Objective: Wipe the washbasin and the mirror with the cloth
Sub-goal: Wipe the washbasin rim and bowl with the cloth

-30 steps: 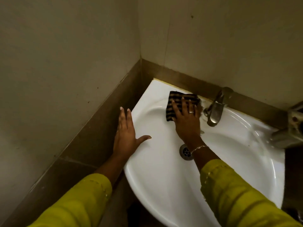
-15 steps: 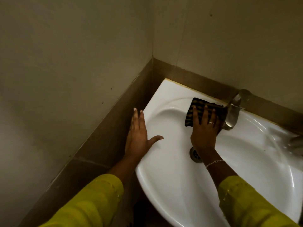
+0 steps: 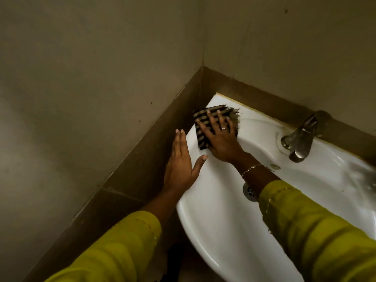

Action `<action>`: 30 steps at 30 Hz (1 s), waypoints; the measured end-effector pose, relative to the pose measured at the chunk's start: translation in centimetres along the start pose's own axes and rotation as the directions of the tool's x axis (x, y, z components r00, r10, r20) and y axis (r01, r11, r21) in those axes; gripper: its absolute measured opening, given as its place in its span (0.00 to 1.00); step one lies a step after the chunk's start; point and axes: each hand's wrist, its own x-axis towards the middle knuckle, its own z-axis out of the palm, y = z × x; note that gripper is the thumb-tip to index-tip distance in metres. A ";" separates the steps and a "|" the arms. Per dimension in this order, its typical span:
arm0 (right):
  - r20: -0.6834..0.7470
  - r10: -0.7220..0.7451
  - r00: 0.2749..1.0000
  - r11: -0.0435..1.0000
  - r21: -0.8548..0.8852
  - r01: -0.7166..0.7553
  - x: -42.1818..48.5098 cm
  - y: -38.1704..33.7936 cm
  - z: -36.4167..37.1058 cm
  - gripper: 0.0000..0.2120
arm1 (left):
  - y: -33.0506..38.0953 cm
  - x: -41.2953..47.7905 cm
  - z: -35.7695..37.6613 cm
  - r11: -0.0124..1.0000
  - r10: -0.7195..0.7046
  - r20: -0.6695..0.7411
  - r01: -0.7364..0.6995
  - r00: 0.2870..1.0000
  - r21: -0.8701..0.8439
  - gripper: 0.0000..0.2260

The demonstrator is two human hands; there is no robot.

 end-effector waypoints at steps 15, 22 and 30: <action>-0.046 0.422 0.905 0.887 0.229 -0.402 1.9 -6.5 0.3 0.33 | 0.1 -0.3 -0.3 0.990 -0.056 -0.056 0.048 0.997 -0.130 0.44; 0.050 0.483 0.874 0.823 0.316 -0.473 1.1 -10.6 0.7 0.32 | 0.0 -0.8 -1.1 0.862 -0.254 -0.095 0.181 0.963 -0.473 0.32; 0.074 0.545 0.836 0.773 0.344 -0.534 -0.6 -13.9 1.4 0.30 | -2.3 -1.6 -3.0 0.767 -0.288 0.163 0.329 0.944 -0.551 0.33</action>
